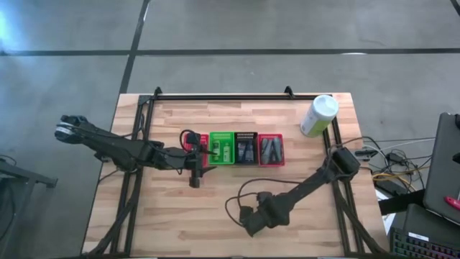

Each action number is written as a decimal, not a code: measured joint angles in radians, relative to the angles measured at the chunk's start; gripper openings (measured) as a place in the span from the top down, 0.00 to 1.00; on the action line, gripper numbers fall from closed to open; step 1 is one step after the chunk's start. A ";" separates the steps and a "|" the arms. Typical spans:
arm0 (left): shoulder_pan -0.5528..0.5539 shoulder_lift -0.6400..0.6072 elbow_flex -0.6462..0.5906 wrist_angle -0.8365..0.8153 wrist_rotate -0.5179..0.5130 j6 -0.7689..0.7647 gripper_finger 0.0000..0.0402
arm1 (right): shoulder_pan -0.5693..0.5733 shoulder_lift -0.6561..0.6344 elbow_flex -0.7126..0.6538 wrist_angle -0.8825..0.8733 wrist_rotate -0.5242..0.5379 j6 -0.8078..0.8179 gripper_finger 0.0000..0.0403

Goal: Pick & Place Travel size toiletries
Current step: Put the green shampoo into the green bin, then return to Home Position

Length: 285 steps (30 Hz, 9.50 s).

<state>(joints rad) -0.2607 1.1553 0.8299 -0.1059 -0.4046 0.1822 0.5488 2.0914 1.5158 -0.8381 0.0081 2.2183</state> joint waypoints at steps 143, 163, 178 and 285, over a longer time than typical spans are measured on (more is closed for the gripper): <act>0.228 0.268 0.041 0.716 -0.182 -0.193 0.66 | -0.483 -0.526 -0.169 0.622 0.834 -0.915 0.63; 0.294 0.262 0.140 0.387 0.055 -0.400 0.47 | -0.481 -0.526 -0.185 0.552 0.794 -1.022 0.64; 0.326 0.262 0.192 0.288 0.127 -0.407 0.62 | -0.480 -0.526 -0.190 0.546 0.779 -1.062 0.63; 0.261 -0.205 0.182 -0.306 0.366 -0.496 0.42 | -0.506 -0.678 -0.160 0.207 0.215 -1.721 0.21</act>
<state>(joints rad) 0.0003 0.9500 1.0114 -0.4115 -0.0386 -0.3143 0.0428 1.4129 1.3554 -0.6311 0.2227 0.4969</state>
